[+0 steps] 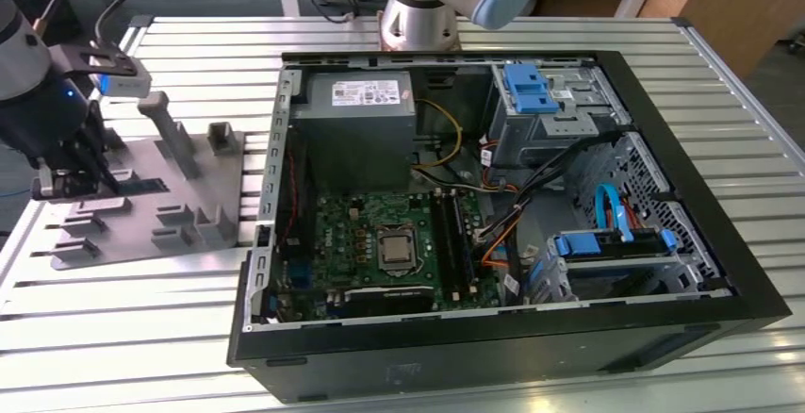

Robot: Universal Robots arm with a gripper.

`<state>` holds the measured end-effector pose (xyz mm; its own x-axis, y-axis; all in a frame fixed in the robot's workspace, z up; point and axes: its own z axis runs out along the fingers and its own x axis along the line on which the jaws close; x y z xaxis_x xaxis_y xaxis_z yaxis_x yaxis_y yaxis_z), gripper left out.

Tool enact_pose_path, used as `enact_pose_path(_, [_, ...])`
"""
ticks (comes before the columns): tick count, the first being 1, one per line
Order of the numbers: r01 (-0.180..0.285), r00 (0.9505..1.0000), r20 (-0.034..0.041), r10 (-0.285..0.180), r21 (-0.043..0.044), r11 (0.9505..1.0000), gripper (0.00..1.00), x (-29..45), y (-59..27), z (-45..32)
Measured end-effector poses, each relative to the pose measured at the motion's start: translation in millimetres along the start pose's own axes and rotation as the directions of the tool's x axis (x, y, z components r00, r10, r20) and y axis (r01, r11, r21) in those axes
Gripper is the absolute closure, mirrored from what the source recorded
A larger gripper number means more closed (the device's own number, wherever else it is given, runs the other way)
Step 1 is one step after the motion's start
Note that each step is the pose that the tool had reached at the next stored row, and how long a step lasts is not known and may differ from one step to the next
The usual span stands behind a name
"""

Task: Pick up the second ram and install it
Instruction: 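Pick up the second ram and move it above second insertion slot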

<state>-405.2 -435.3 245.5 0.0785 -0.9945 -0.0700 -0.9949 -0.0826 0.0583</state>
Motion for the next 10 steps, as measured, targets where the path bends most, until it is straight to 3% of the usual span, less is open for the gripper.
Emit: enact_pose_path(10, [0.000,1.0000,0.0002,0.000,0.0001,1.0000,0.86,-1.3,1.0,-17.9])
